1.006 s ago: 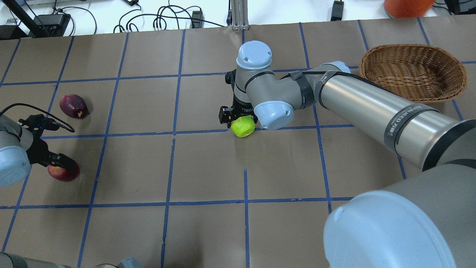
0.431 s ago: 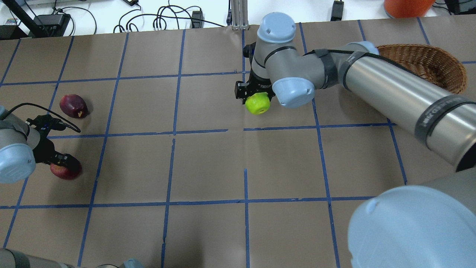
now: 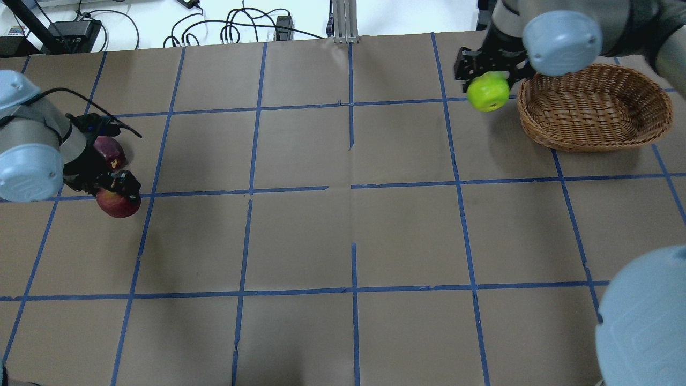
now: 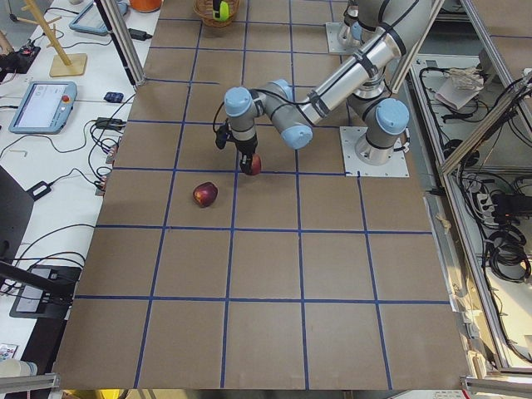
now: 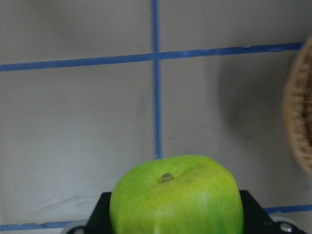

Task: Put all apples into basket
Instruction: 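Drop the green apple in the basket with right gripper while left lifts red apple, then carry the red apple to the table center and open the left gripper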

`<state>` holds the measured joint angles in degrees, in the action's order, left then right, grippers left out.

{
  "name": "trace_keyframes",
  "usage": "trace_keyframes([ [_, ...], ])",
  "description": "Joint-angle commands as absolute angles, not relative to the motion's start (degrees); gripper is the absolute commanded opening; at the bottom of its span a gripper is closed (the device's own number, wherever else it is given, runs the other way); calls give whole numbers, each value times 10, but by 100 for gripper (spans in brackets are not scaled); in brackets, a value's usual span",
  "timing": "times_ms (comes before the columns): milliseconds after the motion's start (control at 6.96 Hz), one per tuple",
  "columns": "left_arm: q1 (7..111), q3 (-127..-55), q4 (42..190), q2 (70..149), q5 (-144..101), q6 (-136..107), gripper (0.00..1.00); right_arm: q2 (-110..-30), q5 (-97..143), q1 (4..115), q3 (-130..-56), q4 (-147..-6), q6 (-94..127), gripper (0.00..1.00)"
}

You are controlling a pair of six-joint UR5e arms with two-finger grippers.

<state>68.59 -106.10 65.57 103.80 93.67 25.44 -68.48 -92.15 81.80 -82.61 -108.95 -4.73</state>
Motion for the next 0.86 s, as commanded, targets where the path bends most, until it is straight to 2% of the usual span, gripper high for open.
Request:
trace_keyframes([
  [0,829,-995,702,1051,914,-4,31,-666,-946,685,-822,-1086,-189,0],
  [144,888,-994,694,1062,893,-108,31,-635,-958,653,-817,-1120,-215,0],
  [431,1001,-1001,584,1112,887,-295,31,-567,-995,631,-816,-1246,-270,0],
  [719,1075,-992,492,1169,832,-425,32,-538,-995,612,-810,-1273,-270,0],
])
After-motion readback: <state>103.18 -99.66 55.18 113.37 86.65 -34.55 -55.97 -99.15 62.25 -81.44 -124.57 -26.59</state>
